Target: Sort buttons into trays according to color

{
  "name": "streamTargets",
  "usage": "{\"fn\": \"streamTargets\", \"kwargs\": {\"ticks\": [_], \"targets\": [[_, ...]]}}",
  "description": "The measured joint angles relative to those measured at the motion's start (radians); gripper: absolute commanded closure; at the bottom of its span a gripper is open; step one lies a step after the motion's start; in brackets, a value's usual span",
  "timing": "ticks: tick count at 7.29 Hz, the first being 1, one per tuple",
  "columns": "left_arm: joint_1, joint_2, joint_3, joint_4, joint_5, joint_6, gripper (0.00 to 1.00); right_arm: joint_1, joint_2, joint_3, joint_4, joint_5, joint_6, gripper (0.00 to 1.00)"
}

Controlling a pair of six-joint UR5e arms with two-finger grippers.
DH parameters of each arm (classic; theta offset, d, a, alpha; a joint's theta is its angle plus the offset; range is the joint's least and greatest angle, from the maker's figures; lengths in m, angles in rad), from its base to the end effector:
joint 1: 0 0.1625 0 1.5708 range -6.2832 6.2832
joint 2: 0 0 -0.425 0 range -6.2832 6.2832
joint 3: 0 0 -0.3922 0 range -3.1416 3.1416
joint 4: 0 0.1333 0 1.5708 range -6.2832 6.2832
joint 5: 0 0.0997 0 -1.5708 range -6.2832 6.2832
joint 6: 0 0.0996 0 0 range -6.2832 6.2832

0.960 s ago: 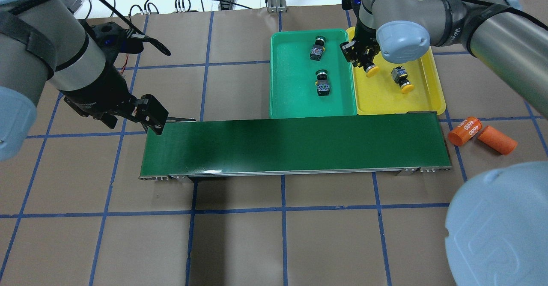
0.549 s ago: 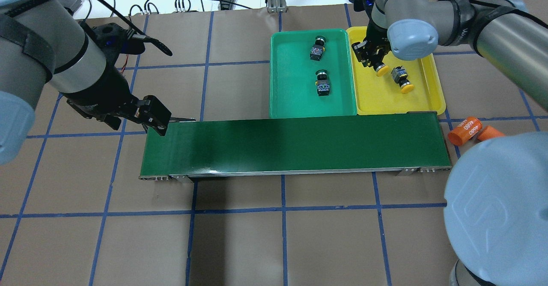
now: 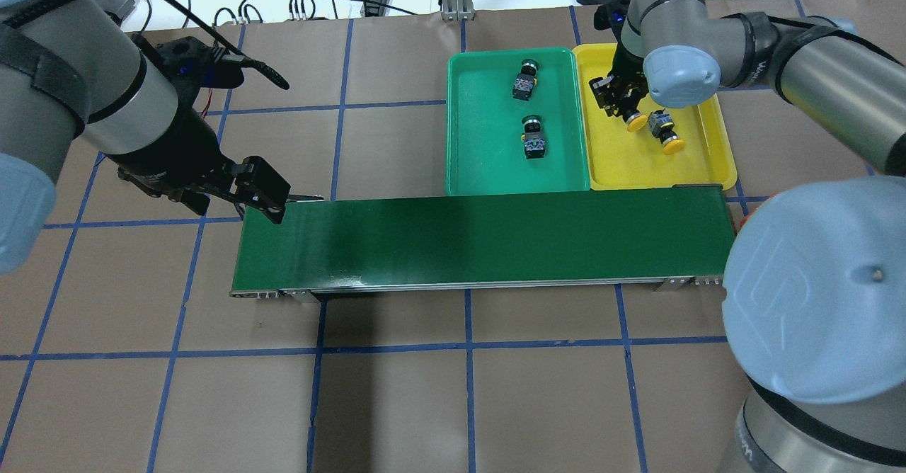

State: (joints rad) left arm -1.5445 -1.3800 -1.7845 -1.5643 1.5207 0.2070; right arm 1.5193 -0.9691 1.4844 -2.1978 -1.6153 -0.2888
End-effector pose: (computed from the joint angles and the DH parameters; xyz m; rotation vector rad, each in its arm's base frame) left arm -0.1275 -0.4130 0.4697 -0.2782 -3.0773 -0.0162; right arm 0.0931 -0.6977 0.2318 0.3602 -3.0537 0.1578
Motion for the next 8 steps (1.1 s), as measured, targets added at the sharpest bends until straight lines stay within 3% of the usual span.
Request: {"fn": "streamTargets", "kwargs": {"ticks": [5,8], "targets": [[0.003,0.003,-0.002,-0.008,0.008,0.007,0.00,-0.027,-0.010,0.000,-0.031,0.010,0.003,0.00],[0.004,0.002,-0.002,-0.008,0.008,0.011,0.00,-0.028,-0.107,0.000,0.032,0.008,0.006,0.00]]}}
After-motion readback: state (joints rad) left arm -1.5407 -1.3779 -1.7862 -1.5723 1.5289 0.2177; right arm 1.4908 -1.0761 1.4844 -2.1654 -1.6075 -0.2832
